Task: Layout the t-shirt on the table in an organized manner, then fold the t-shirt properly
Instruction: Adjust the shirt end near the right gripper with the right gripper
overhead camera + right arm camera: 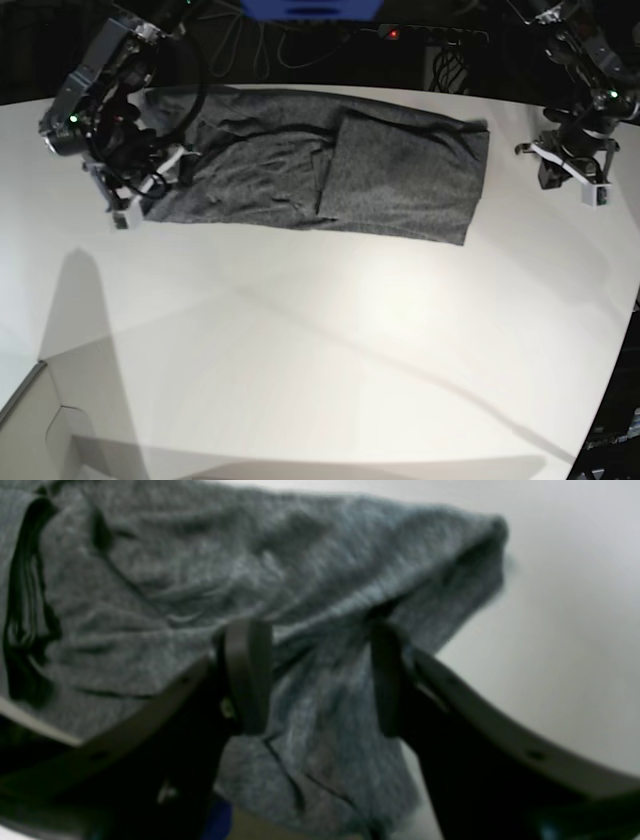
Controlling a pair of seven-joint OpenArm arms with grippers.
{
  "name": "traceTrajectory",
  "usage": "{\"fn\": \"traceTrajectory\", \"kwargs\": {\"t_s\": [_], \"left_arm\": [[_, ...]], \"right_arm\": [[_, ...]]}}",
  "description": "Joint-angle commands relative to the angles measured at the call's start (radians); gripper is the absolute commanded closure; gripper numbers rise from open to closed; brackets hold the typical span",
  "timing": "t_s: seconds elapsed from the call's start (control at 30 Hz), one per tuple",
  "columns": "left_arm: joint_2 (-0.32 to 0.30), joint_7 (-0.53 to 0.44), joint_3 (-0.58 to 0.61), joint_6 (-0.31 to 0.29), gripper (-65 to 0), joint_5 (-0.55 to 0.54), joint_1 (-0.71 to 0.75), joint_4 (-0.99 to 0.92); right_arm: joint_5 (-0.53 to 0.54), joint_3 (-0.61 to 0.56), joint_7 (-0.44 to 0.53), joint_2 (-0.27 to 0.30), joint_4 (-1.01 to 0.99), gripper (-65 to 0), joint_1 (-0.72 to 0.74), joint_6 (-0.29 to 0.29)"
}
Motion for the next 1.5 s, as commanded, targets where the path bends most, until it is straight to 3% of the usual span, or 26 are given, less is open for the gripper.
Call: {"fn": "traceTrajectory", "kwargs": {"t_s": [0.0, 0.2, 0.53, 0.73, 1.0, 1.47], "left_arm": [[-0.011, -0.023, -0.002, -0.002, -1.3, -0.015, -0.004, 0.018], [-0.011, -0.023, -0.002, -0.002, -1.3, -0.017, -0.003, 0.018], [-0.008, -0.023, -0.002, -0.002, -1.3, -0.015, -0.007, 0.018], [-0.014, -0.023, -0.002, -0.002, -1.3, -0.015, -0.003, 0.018], [-0.014, -0.023, -0.002, -0.002, -1.3, -0.012, -0.004, 0.018], [-0.010, -0.023, -0.002, -0.002, -1.3, -0.011, -0.010, 0.018]], "right_arm": [[0.005, 0.025, 0.010, 0.012, -0.003, -30.8, 0.014, -0.001], [0.006, 0.116, 0.010, 0.066, -0.122, -37.7, 0.048, -0.001], [0.009, 0.116, 0.010, 0.058, -0.209, -38.0, 0.034, -0.001], [0.009, 0.107, 0.009, 0.021, -0.223, -38.0, 0.032, -0.001], [0.009, 0.041, 0.009, 0.018, -0.224, -37.7, 0.009, -0.001], [0.009, 0.038, 0.009, 0.017, -0.227, -37.7, 0.009, -0.001]]}}
